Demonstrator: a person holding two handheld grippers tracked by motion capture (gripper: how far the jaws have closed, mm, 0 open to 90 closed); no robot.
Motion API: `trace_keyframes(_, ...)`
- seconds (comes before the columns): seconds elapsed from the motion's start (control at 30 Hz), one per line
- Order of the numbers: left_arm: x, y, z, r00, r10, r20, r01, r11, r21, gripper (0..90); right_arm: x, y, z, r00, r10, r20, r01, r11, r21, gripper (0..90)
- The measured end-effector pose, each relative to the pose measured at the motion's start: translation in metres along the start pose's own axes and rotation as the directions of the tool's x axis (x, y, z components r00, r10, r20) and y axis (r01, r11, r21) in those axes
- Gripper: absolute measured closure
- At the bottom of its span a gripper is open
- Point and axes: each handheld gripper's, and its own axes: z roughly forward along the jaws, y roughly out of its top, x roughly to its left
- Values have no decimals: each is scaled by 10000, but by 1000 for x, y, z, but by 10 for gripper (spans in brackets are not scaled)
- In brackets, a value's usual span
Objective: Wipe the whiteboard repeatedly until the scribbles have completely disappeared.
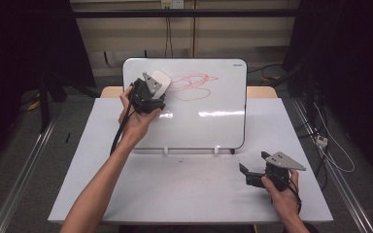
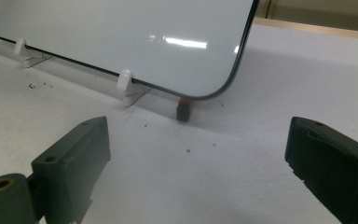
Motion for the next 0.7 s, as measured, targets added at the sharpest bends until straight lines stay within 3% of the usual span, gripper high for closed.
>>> trace_keyframes(0.17,-12,1,0,9985,531,159,-533,9984,162,312,1,0,1,10000,-50,-8,50,10000,21,67)
trace_keyframes(0.23,-17,0,0,9981,511,347,-516,9986,126,312,2,0,2,10000,-63,-37,63,10000,29,67)
trace_keyframes(0.27,-21,0,0,9963,740,436,-748,9971,170,312,2,0,2,10000,-75,-43,75,10000,19,66)
trace_keyframes(0.33,-30,-1,0,9943,1013,345,-1020,9946,189,312,2,0,2,10000,-49,-49,49,10000,34,67)
trace_keyframes(0.53,-39,-2,-1,9911,1278,362,-1286,9914,222,312,2,0,2,10000,-63,-52,63,10000,25,66)
trace_keyframes(0.7,-57,-8,-3,9767,2094,478,-2108,9772,247,312,2,0,1,10000,-69,-60,69,10000,11,67)
